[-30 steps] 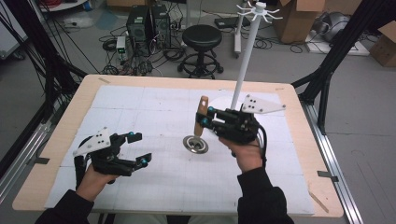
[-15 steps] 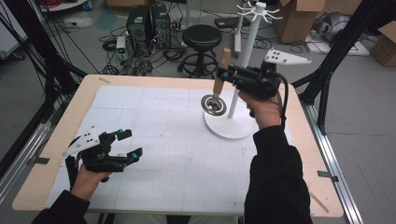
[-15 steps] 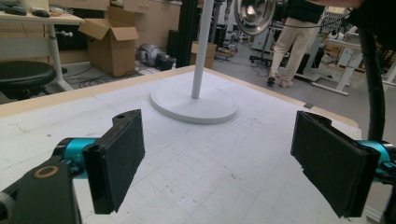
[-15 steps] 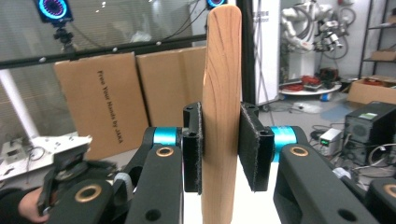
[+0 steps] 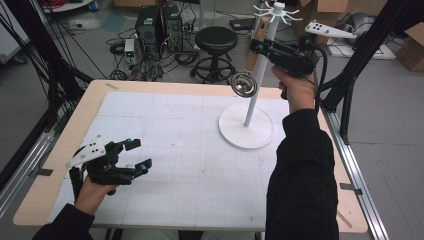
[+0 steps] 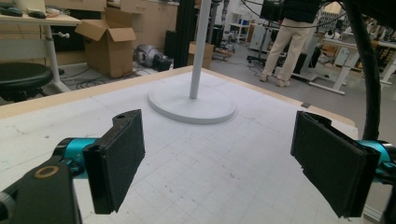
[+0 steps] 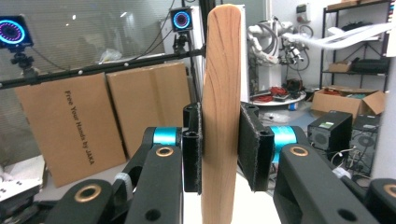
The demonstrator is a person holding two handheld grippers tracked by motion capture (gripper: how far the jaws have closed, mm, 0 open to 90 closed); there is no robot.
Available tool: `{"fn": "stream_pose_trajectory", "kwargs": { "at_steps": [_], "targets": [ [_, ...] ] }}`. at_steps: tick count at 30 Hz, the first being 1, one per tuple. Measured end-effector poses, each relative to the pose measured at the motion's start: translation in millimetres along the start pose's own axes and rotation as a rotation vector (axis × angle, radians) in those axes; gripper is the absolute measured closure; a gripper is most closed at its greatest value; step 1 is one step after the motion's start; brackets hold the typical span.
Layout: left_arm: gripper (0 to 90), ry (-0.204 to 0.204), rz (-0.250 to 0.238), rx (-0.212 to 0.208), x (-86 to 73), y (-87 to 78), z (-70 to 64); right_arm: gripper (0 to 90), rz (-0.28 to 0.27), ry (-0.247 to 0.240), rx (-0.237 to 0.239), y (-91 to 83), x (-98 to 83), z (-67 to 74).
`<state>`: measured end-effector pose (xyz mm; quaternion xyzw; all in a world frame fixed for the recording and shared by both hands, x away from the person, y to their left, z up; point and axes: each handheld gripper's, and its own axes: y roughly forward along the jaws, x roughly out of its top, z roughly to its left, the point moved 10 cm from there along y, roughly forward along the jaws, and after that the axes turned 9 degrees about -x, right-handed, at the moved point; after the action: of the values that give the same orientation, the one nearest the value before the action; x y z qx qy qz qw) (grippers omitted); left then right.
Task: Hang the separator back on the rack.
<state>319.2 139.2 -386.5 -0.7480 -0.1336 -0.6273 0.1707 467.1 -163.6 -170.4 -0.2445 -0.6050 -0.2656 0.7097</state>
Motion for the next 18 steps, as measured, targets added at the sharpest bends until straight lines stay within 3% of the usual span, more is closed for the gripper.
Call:
{"fn": "stream_pose_trajectory", "kwargs": {
  "at_steps": [4,10,14,17,18],
  "targets": [
    [18.0,-0.002,-0.002,-0.001,0.4,-0.2,-0.4,72.4,-0.018,0.024,-0.028,-0.5,6.6,-13.7],
    [18.0,-0.006,0.000,0.005,-0.1,-0.4,1.0,72.4,0.006,0.042,-0.068,-0.4,2.6,-28.0],
    [18.0,-0.005,0.004,0.004,-0.8,-0.5,1.4,72.3,0.040,0.039,-0.093,1.9,-6.1,-31.4],
    [18.0,-0.009,-0.001,0.005,-0.8,-0.4,1.8,71.7,0.025,0.045,-0.097,-0.7,-7.1,-31.5],
    [18.0,-0.015,-0.004,0.005,-1.4,-0.7,2.3,57.6,0.017,0.043,-0.132,-4.4,-7.7,-32.1]
  ]
}}
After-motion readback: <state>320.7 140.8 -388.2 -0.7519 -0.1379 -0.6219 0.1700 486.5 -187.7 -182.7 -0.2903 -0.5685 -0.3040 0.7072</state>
